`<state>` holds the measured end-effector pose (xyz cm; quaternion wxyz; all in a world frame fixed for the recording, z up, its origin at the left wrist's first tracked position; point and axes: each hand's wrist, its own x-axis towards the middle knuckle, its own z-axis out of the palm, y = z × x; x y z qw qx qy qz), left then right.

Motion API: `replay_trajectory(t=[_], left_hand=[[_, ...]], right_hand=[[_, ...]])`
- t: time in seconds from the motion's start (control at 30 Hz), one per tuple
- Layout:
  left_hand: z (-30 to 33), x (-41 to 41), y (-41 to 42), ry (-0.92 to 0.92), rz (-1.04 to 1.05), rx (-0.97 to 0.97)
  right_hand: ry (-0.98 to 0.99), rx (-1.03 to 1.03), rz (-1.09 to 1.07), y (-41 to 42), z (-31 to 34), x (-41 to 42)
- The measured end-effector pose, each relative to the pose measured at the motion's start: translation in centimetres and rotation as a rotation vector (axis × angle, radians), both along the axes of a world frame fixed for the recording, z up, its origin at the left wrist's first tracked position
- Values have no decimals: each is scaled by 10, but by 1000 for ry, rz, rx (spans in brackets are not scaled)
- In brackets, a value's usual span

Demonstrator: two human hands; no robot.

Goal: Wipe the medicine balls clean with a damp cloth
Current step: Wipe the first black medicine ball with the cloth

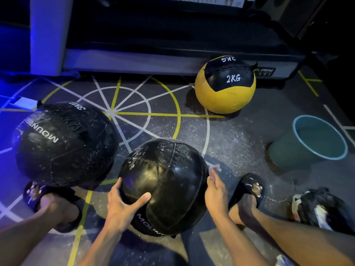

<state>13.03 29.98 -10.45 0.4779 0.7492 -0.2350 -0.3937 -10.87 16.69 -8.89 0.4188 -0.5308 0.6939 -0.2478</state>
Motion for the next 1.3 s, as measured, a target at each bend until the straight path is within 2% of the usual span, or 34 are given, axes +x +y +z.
replay_trajectory(t=[0.07, 0.13, 0.23, 0.3, 0.4, 0.5, 0.57, 0.63, 0.67, 0.73, 0.77, 0.8, 0.87, 0.97, 1.0, 1.07, 1.13, 1.2, 1.27, 1.3], left_hand=[[1, -4, -3, -56, -12, 14], [3, -7, -5, -93, -21, 26], [5, -13, -10, -150, -29, 59], [9, -20, -12, -165, -27, 74], [14, -31, -15, -187, -7, 109], [15, -43, -14, -219, -14, 152], [15, -50, -15, -259, -22, 156], [15, -52, -19, -301, -30, 171], [14, -52, -20, -323, -34, 180], [14, -52, -22, -342, -24, 178], [16, -52, -21, -331, -14, 177], [18, -52, -21, -314, -5, 174], [20, -54, -21, -285, 10, 174], [22, -57, -21, -273, 12, 184], [23, -58, -21, -275, 9, 186], [24, -61, -22, -298, 4, 193], [24, -63, -23, -325, -8, 203], [22, -62, -25, -345, -2, 208], [20, -61, -24, -347, 3, 220], [20, -60, -24, -334, 7, 214]], right_hand=[[-5, -142, 28, 8, 18, 31], [59, -296, 147, 14, 37, 58], [205, -495, 526, 22, 43, 73], [253, -543, 606, 14, 33, 55], [214, -409, 335, -9, 15, 15], [171, -70, 24, -23, 22, 4], [140, -123, 34, -19, 38, 28], [156, -333, 218, -6, 56, 63], [207, -407, 385, 3, 61, 77], [359, -483, 685, 13, 55, 85], [378, -498, 717, 9, 53, 76], [359, -510, 684, 1, 47, 60], [282, -434, 455, -10, 40, 21], [262, 10, 26, -12, 36, -19], [238, 75, -30, -7, 40, -16], [238, 25, -43, 3, 47, 9], [268, -187, 75, 10, 55, 42], [331, -383, 373, 17, 57, 73], [379, -424, 663, 17, 54, 80], [401, -416, 729, 13, 51, 72]])
